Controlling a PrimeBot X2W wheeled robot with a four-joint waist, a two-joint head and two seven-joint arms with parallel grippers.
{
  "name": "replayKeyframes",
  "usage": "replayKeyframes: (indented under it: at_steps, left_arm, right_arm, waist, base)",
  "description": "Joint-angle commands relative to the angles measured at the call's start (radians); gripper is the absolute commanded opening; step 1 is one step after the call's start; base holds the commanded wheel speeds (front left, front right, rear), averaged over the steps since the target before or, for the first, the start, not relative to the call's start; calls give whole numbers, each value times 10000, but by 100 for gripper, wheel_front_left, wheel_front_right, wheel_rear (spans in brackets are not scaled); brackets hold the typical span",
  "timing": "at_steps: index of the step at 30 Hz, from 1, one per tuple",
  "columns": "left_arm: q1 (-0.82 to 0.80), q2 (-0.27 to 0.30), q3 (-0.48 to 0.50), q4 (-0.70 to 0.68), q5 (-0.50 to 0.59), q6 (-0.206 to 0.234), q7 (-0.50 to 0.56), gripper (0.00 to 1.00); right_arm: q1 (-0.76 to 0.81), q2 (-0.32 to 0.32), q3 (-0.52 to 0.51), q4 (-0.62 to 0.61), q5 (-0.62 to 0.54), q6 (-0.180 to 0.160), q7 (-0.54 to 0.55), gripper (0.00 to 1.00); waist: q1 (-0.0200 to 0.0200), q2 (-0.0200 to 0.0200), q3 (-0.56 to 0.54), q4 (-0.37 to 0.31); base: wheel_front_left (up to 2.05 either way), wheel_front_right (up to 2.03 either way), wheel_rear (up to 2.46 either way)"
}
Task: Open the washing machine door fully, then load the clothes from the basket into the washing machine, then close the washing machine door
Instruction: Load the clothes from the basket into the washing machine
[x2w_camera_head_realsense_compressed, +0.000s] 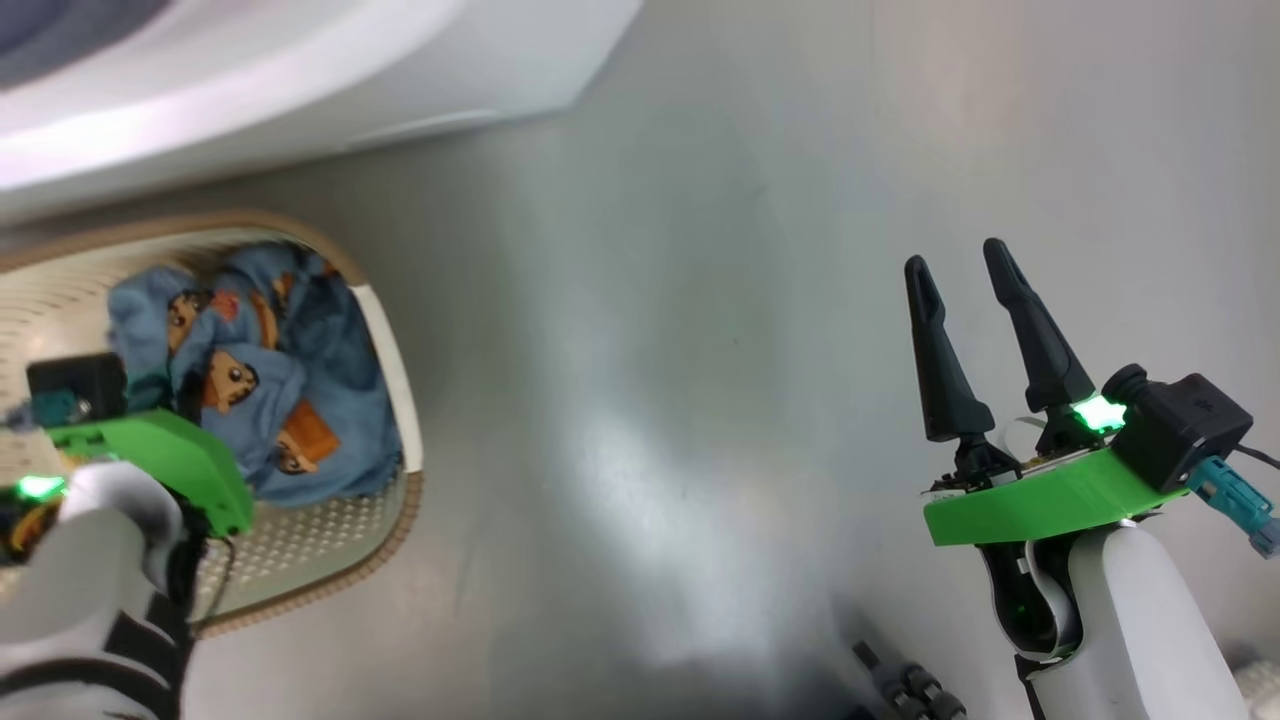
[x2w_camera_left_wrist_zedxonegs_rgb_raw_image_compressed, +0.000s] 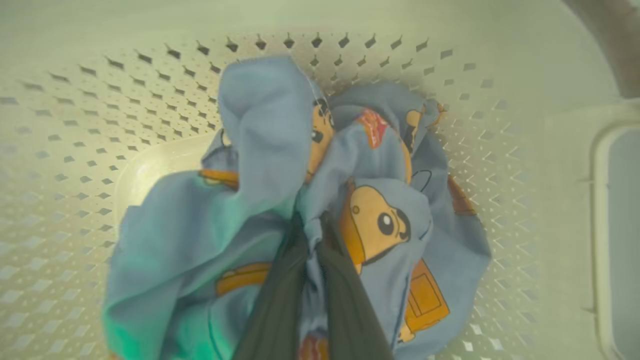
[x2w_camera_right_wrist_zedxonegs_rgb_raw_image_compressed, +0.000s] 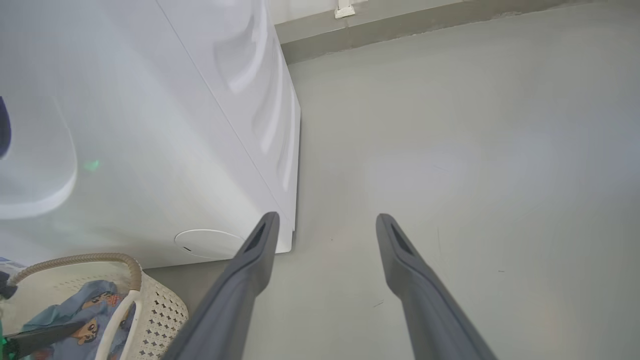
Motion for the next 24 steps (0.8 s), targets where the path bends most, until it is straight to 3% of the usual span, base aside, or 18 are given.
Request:
replayKeyframes:
  at_steps: [1,10,24]
  left_arm:
    - [551,166,103,-218,-219,-16,-318,0]
    - [1438,-226,-118,-1384,-762,-16,-825,0]
    - [3678,-783,939,-5349,-294,23,-838,0]
  right_arm:
    - [311,-18,132,-80,-108,16,-48,100]
    - [497,-18,-74,131,-365,16,-48,100]
    - [914,-18,-181,421,-579,16,-48,100]
  waist:
    - [0,-1,-698,491]
    - [0,-1,-1742,1119]
    - [0,-1,-3447,1744]
  base:
    - [0,0,0]
    - [0,0,0]
    - [0,0,0]
